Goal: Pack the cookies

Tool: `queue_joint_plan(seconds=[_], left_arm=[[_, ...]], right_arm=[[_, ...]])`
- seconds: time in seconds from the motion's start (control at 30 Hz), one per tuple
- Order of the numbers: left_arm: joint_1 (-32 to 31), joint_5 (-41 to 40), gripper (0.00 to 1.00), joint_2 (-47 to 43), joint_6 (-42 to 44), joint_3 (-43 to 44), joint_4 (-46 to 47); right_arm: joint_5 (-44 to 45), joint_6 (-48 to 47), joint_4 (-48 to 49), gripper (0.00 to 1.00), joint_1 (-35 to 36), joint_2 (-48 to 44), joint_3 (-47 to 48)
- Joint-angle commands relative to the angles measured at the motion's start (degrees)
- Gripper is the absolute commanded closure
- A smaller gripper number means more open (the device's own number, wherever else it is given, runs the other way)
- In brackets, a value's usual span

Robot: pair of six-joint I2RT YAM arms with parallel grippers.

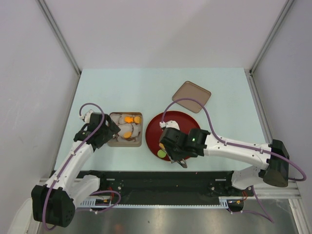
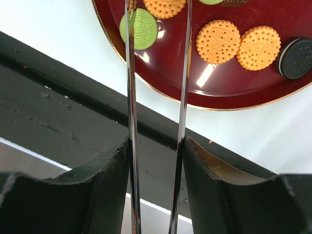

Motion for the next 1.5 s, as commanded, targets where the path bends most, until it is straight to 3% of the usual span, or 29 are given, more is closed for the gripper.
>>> queue_joint_plan(seconds=[0.0,0.2,0.43,0.9,1.47], left_arm=[[0.09,0.95,0.00,0.03,0.18,-0.19,1.57],[0.09,0.78,0.00,-0.23,0.44,-0.28,1.31],[0.09,0.69,0.00,-0.41,0.35,-0.19,1.22],[0.09,-0.45,0.00,-0.93,0.70,3.15,-0.98],[0.26,-2.65,0.00,0.21,0.70,5.44,-1.94]], right_arm=[[-0.48,0.73,0.29,0.50,0.62,0.34,0.15],[-1.27,-0.24,1.26,0.51,0.62,2.98,0.15],[-0.75,-1.03,1.79,0.65,-0.17,1.58,0.32],[1.19,-8.06,1.43,0.68,-8.17,-3.17,10.77],[-7.42,-15.18,10.66,0.68,-8.78,11.23,22.81]])
